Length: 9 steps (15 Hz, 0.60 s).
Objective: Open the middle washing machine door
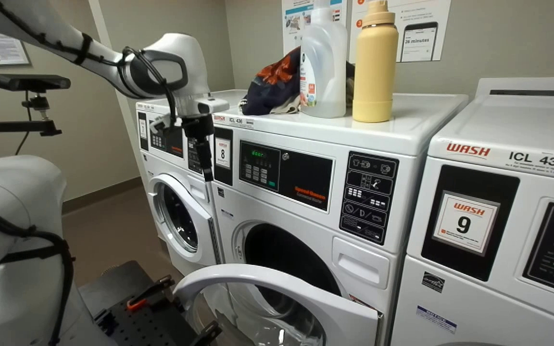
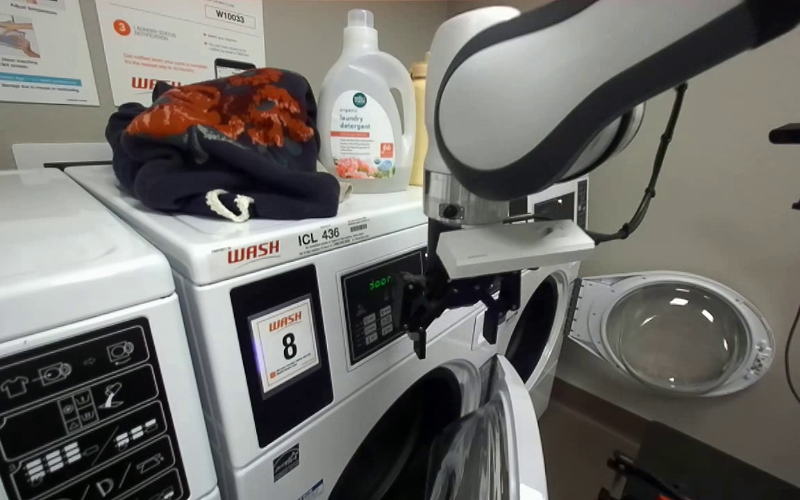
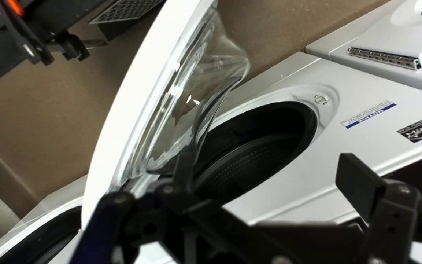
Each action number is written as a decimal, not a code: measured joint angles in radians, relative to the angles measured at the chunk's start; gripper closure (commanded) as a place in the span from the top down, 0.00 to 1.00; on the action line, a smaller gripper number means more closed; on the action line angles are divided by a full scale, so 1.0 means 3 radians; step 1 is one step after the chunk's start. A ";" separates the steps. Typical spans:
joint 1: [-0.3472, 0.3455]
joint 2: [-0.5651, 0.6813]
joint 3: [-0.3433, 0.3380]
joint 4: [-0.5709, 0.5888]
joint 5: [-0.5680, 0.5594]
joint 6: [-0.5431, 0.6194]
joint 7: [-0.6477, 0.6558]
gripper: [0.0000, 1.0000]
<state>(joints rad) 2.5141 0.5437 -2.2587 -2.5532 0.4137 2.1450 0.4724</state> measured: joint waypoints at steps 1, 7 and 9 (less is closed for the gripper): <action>0.0099 0.0176 -0.0149 0.0058 -0.0017 -0.0241 -0.0017 1.00; -0.0116 0.1238 -0.0440 0.0546 0.0063 -0.1446 -0.0485 1.00; -0.0248 0.1427 -0.0492 0.0671 0.0091 -0.1584 -0.0610 1.00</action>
<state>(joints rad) 2.4397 0.9718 -2.4062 -2.3519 0.4410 1.6699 0.2895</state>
